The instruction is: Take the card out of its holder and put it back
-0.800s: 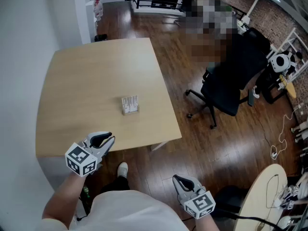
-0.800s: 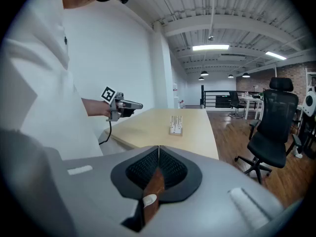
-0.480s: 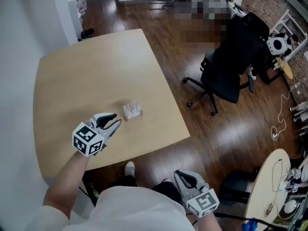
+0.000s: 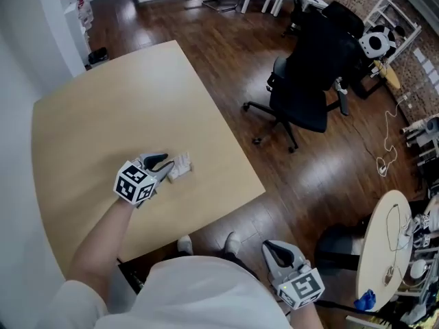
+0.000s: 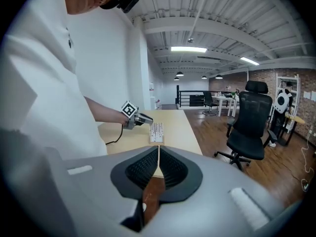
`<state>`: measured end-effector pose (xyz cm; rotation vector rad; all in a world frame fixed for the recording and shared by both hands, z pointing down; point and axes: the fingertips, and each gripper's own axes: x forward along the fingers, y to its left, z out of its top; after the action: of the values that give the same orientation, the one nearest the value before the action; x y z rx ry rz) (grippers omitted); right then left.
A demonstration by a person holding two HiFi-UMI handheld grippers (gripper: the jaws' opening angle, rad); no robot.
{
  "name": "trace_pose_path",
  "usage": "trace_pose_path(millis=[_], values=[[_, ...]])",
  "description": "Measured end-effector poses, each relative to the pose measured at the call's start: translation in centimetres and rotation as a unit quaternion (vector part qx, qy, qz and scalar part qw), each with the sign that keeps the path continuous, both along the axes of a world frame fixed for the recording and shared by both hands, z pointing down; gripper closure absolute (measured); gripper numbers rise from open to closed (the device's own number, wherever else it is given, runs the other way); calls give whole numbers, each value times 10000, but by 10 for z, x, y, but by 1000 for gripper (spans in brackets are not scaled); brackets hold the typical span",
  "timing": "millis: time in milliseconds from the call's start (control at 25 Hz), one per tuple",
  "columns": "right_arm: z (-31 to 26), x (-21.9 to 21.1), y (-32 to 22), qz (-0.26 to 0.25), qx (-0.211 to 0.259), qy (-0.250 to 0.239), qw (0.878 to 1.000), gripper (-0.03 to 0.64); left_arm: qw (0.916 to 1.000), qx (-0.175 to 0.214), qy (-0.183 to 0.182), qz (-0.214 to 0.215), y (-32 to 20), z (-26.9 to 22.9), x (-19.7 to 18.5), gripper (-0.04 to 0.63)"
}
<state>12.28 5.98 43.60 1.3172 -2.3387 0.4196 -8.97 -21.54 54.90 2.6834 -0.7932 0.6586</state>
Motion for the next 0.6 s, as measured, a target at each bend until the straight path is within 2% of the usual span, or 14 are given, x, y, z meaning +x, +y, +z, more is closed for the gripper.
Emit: trace_pose_path(millis=[240, 480, 600], values=[[5, 0, -1, 186, -146, 80, 9997, 603, 9995, -232, -13, 234, -8, 20, 6, 489], [7, -1, -7, 228, -169, 134, 9995, 603, 9985, -292, -43, 457, -8, 25, 12, 566], [6, -3, -9, 229, -163, 172, 9995, 603, 9979, -304, -42, 578, -5, 23, 13, 572]])
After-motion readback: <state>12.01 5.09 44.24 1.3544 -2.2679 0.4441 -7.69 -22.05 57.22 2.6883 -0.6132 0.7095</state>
